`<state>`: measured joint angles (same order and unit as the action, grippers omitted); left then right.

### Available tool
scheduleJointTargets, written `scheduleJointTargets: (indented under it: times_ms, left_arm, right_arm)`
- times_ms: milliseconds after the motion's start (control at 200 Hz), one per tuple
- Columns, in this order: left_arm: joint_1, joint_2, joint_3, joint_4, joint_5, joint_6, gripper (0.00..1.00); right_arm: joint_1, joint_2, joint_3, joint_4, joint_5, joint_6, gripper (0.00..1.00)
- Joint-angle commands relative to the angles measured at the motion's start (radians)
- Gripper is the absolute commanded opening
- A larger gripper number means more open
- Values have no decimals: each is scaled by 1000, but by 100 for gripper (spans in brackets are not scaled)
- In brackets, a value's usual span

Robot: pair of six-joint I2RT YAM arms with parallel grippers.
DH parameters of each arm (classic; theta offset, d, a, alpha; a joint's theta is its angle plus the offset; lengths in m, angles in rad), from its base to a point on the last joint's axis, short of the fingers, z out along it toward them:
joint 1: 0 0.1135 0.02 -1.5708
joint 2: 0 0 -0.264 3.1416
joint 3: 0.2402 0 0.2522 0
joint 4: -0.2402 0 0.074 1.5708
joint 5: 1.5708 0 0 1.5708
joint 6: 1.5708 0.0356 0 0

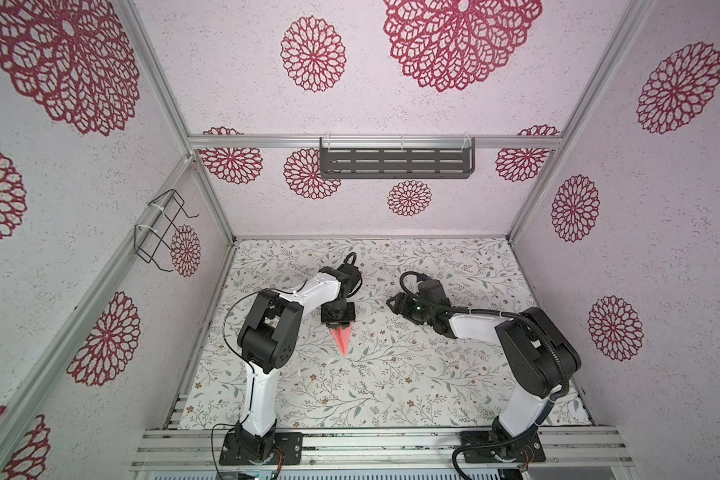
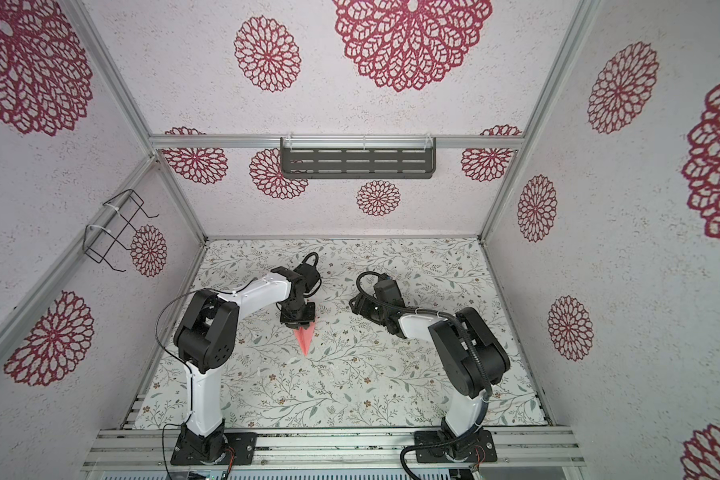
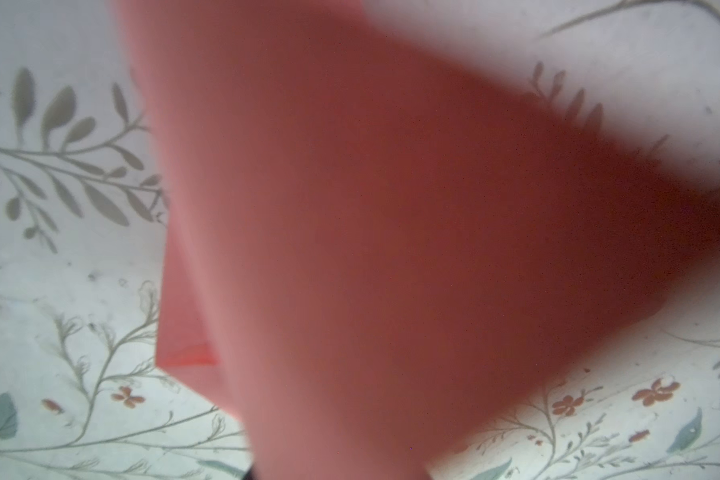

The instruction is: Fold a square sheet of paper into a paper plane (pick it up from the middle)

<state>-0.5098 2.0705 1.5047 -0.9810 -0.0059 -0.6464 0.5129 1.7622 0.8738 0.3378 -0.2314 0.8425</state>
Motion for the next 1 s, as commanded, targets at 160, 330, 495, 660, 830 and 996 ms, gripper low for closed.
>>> scheduleJointTargets:
  times_ms: [160, 330, 495, 660, 830, 996]
  left_arm:
    - [-15, 25, 2, 0, -1, -16, 18]
    - [-23, 46, 5, -4, -17, -15, 18]
    - [-29, 66, 11, 1, -30, -19, 16]
    - [-29, 49, 49, -6, -80, 7, 9]
    - [-18, 52, 145, -21, -133, 99, 7]
    - [4, 116, 236, -15, -171, 162, 7]
  right_arm:
    - [-4, 19, 7, 23, -25, 23, 67]
    - [-5, 28, 5, 30, -35, 31, 67]
    - [-5, 31, 7, 34, -40, 32, 67]
    - [-4, 27, 12, 34, -39, 33, 67]
    - [-9, 20, 14, 32, -32, 30, 67]
    - [-15, 5, 9, 25, -9, 24, 67]
